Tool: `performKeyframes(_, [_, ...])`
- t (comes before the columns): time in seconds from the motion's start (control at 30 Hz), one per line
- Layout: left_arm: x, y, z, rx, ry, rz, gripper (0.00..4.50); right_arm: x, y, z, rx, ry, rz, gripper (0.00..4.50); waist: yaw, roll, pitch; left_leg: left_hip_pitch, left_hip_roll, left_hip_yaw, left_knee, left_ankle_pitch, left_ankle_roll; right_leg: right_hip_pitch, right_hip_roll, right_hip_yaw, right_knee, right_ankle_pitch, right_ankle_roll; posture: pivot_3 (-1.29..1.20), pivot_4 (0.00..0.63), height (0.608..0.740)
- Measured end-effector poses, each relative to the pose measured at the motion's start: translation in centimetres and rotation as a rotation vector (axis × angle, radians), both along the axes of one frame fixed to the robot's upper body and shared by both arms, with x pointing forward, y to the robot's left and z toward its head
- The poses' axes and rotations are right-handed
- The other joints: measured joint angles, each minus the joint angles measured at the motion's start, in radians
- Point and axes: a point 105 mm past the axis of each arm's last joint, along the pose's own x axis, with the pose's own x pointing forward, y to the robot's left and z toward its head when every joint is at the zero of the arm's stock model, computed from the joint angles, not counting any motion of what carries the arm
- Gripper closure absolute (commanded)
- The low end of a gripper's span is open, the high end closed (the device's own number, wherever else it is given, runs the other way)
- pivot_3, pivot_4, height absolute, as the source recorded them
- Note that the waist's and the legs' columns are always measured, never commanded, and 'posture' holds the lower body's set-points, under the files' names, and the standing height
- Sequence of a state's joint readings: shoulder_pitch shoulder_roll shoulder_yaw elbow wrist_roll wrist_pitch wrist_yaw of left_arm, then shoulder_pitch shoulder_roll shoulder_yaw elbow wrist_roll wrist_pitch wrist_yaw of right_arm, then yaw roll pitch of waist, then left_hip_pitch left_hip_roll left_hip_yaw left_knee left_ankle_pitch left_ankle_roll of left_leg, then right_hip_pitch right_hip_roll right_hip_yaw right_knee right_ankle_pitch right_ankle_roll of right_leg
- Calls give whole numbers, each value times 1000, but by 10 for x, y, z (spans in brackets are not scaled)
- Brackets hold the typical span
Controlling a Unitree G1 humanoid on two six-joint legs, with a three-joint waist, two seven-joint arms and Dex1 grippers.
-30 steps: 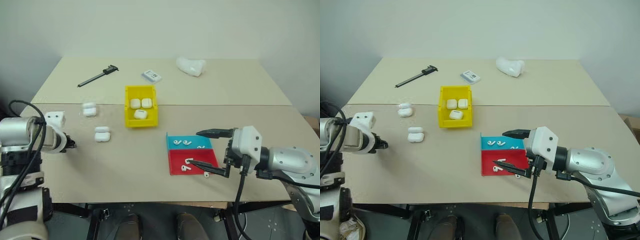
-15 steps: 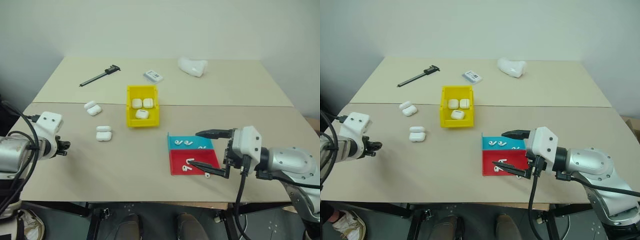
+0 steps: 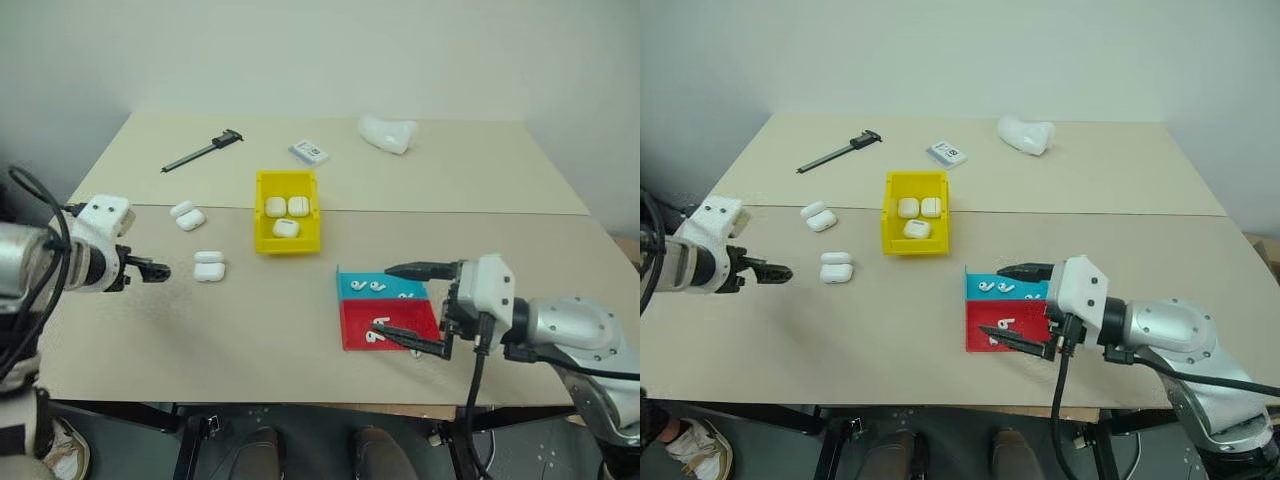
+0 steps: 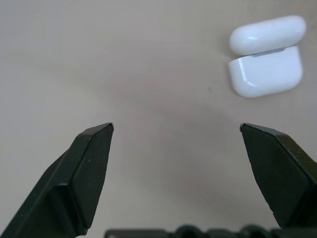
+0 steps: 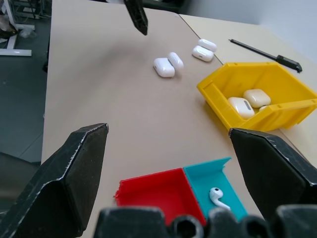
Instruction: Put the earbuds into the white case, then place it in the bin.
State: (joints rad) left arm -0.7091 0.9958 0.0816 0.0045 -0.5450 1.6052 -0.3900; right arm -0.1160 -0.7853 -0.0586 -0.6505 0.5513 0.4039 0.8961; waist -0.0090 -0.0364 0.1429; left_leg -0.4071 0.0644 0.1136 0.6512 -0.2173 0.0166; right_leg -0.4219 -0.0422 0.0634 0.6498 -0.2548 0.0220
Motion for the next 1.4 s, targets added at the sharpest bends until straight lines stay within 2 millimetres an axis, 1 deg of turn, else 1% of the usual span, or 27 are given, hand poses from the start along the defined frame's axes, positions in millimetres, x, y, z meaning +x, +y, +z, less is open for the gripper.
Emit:
performKeyframes(0.1, [4, -11, -1, -66, 37, -29, 49, -1, 1, -1, 4, -1, -7, 0, -6, 0, 0, 0, 0, -2, 0, 0, 0, 0, 0, 2, 0, 0, 0, 0, 150, 740])
performKeyframes(0.2, [4, -22, -4, -82, 62, -74, 49, 0, 1, -2, 3, -4, -19, 0, -6, 0, 0, 0, 0, -2, 0, 0, 0, -1, 0, 2, 0, 0, 0, 0, 150, 740])
performKeyframes(0.27, [1, -26, -6, -79, 83, -92, 49, 0, 1, -2, 5, -5, -22, 0, -6, 0, 0, 0, 0, -2, 0, 0, 0, -1, 0, 2, 1, 0, 0, 0, 150, 740])
performKeyframes(0.43, [0, -33, -2, -71, 75, -108, 49, -2, 3, -2, 10, -7, -19, 0, -3, 0, 0, 1, 0, -3, 0, 0, 0, 0, 0, 2, 2, 0, 0, 0, 150, 740])
performKeyframes(0.57, [3, -33, -3, -31, 88, -70, 49, -4, 3, -5, 10, 4, -19, 0, -2, 0, 0, 1, 0, -3, 0, 0, 0, 0, 0, 1, 1, 0, 0, 0, 150, 740])
performKeyframes(0.63, [6, -33, -8, 17, 110, -45, 49, -4, 3, -5, 9, 5, -17, 0, -2, 0, 0, 1, 0, -3, 0, 0, 0, 0, -1, 1, 1, 0, 0, 0, 150, 740])
performKeyframes(0.7, [10, -38, -14, 40, 109, -31, 49, -5, 3, -5, 9, 6, -15, 0, 0, 0, 0, 0, 0, -3, 0, 0, 0, 0, -1, 1, 1, 0, 0, 0, 150, 740])
performKeyframes(0.8, [12, -43, -23, 24, 138, 7, 49, -5, 3, -5, 8, 5, -12, 0, -1, 0, 0, 0, 0, -3, 0, 0, 0, 0, -1, 2, 2, 0, 0, 0, 150, 740])
performKeyframes(0.87, [14, -45, -26, 8, 141, 41, 49, -5, 3, -5, 8, 5, -12, 0, -3, 0, 0, 1, 0, -3, 0, 0, 0, -1, -1, 2, 2, 0, 0, 0, 150, 740])
performKeyframes(0.97, [20, -48, -25, -33, 127, 101, 49, -5, 3, -4, 7, 2, -12, 0, -2, -1, 0, 1, -1, -4, 1, 0, -1, 0, -1, 2, 4, 0, 0, 0, 150, 740])
performKeyframes(1.07, [24, -51, -23, -34, 109, 147, 49, -5, 3, -4, 5, 1, -11, 0, -1, -1, 0, 2, -1, -4, 1, 1, -1, 0, -2, 2, 5, 0, 0, 0, 150, 740])
performKeyframes(1.3, [30, -67, -25, -70, 95, 205, 49, -4, 2, 0, -10, -16, -5, 0, -1, -1, 0, 2, -2, -5, 0, 2, -4, 0, -2, 2, 6, 0, 0, 0, 150, 740])
performKeyframes(1.4, [30, -71, -25, -96, 87, 239, 49, -5, 0, 3, -10, -16, 2, 0, -1, -1, 0, 2, -2, -5, 0, 2, -4, 0, -2, 2, 6, 0, 0, 0, 150, 740])
